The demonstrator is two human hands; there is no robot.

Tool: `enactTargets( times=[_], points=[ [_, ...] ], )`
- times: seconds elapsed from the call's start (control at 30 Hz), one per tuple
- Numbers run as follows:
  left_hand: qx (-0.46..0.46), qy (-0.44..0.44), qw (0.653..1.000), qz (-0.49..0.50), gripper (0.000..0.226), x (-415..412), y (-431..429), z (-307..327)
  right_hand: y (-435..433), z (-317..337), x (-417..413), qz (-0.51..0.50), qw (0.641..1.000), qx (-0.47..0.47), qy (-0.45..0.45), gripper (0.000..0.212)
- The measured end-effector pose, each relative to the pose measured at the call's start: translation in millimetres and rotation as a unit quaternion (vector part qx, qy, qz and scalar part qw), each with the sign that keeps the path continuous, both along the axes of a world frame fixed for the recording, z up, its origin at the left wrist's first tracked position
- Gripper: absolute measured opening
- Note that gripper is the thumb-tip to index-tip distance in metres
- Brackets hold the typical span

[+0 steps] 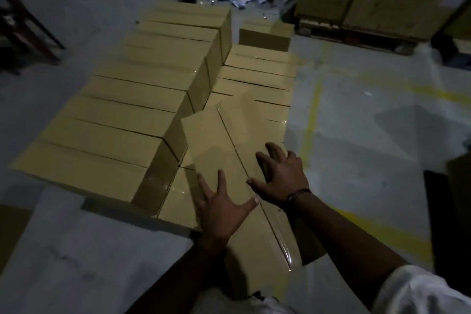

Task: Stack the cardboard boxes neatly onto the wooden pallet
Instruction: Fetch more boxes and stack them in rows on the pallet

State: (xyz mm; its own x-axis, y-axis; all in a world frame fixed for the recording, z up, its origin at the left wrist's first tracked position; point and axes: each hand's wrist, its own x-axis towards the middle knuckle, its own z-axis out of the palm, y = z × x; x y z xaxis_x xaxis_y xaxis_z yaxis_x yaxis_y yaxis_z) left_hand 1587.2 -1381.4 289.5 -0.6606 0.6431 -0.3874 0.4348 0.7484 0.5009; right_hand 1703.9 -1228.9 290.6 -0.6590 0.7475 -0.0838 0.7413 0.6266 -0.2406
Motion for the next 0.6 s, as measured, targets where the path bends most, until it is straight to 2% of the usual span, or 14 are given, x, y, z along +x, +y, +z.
enactTargets(
  times=[0.23,0.33,0.6],
  points=[
    [-0.041,-0.021,0.997,0.061,0.128,-0.4,16.3,-16.9,23.6,-10.0,-18.7,0.057,0.998,-0.006,0.001,0.079],
    [-0.052,0.001,0.994,0.096,0.131,4.0,18.6,-26.2,31.1,-19.2,-27.2,0.095,0.995,-0.007,0.003,0.081],
    [-0.058,-0.014,0.969,0.239,0.13,39.8,23.7,-50.1,57.8,-49.0,-43.4,0.264,0.964,-0.03,-0.03,0.082]
  ],
)
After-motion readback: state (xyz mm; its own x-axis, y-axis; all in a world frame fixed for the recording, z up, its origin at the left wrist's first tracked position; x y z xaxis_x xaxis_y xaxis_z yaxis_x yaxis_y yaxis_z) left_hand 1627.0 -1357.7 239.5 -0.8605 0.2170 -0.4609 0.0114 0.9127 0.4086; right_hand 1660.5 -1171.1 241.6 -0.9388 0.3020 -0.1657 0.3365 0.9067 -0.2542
